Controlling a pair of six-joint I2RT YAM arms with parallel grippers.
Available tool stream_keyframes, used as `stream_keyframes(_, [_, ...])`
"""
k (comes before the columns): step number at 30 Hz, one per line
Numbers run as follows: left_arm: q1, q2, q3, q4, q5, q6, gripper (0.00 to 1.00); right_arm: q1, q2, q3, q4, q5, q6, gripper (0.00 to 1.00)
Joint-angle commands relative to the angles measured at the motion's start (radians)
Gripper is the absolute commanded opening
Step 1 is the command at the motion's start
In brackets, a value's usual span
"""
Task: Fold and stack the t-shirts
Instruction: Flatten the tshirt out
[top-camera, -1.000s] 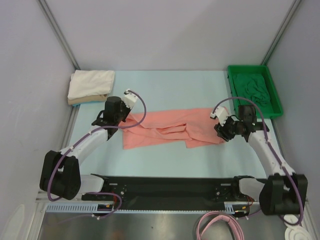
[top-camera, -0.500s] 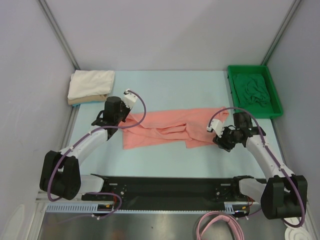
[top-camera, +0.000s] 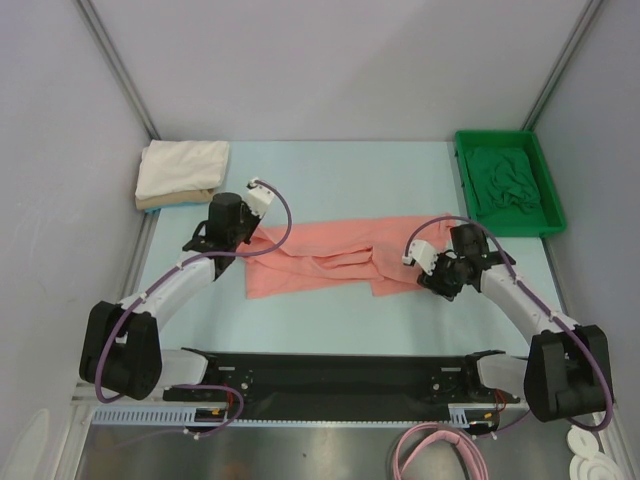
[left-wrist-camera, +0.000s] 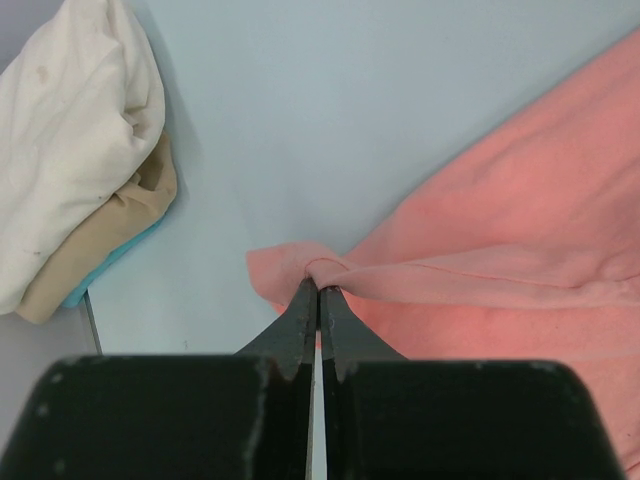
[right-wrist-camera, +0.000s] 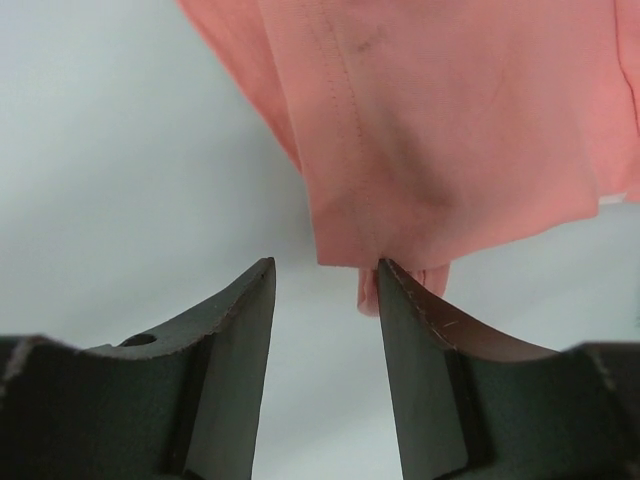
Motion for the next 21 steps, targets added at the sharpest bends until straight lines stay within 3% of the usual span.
stream_keyframes(1, [0.012,-0.021,-0.003,0.029,0.016,-0.009,0.0,0.027,0.003,-0.011,0.094,0.066,0.029,0.51])
stream_keyframes(13, [0.015,-0.003,0.007,0.023,0.026,-0.016,0.01,0.118,0.027,-0.054,0.186,0.196,0.023,0.55])
stream_keyframes(21, [0.015,0.008,0.013,0.017,0.021,-0.019,0.0,0.131,-0.016,-0.069,0.228,0.221,0.028,0.47])
